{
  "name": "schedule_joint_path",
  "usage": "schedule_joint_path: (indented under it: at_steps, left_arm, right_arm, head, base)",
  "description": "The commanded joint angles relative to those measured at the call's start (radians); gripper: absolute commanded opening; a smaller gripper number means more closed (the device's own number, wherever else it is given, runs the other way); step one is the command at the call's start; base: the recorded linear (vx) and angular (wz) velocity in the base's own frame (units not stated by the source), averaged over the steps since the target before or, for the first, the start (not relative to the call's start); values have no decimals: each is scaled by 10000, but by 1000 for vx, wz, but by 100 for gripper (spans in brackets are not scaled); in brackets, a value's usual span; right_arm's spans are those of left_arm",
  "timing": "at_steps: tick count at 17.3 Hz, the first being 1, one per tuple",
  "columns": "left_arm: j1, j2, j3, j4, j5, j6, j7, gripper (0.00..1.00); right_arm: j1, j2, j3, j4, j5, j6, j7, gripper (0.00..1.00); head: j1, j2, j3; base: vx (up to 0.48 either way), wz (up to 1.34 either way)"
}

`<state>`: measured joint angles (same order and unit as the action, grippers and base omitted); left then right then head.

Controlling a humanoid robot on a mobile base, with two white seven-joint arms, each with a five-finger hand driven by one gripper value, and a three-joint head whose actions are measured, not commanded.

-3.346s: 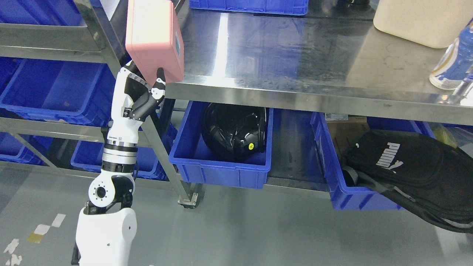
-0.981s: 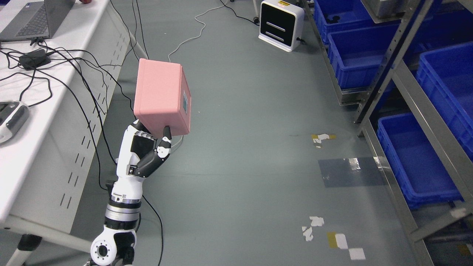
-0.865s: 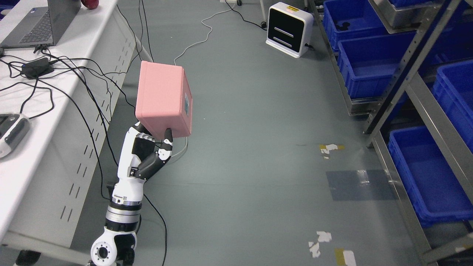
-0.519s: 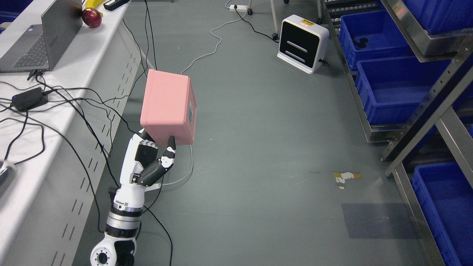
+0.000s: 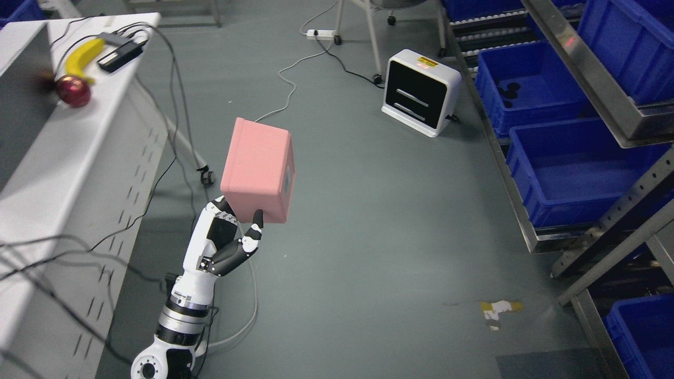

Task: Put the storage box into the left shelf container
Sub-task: 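Hold the pink box up in the left hand while turning toward the shelving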

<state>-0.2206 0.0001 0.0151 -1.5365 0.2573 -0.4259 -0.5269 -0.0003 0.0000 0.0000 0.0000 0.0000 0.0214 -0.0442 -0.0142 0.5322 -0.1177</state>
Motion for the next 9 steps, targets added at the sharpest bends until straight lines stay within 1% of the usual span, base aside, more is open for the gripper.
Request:
schedule_joint_path:
  at_steps: [1, 5, 9]
  left_arm:
    - [120, 174, -197, 394, -27, 25, -483, 1]
    - [227, 174, -641, 394, -27, -36, -483, 2]
    - [716, 174, -932, 394, -27, -97, -773, 2]
  right_arm:
    - [3, -175, -46, -174, 0, 1, -3, 100]
    - [3, -175, -46, -174, 0, 1, -3, 100]
    - [3, -175, -46, -174, 0, 1, -3, 100]
  head:
    - [0, 0, 0]
    - [0, 0, 0]
    - [0, 0, 0]
  base:
    - [498, -606]
    - [485, -749]
    - [352, -1196]
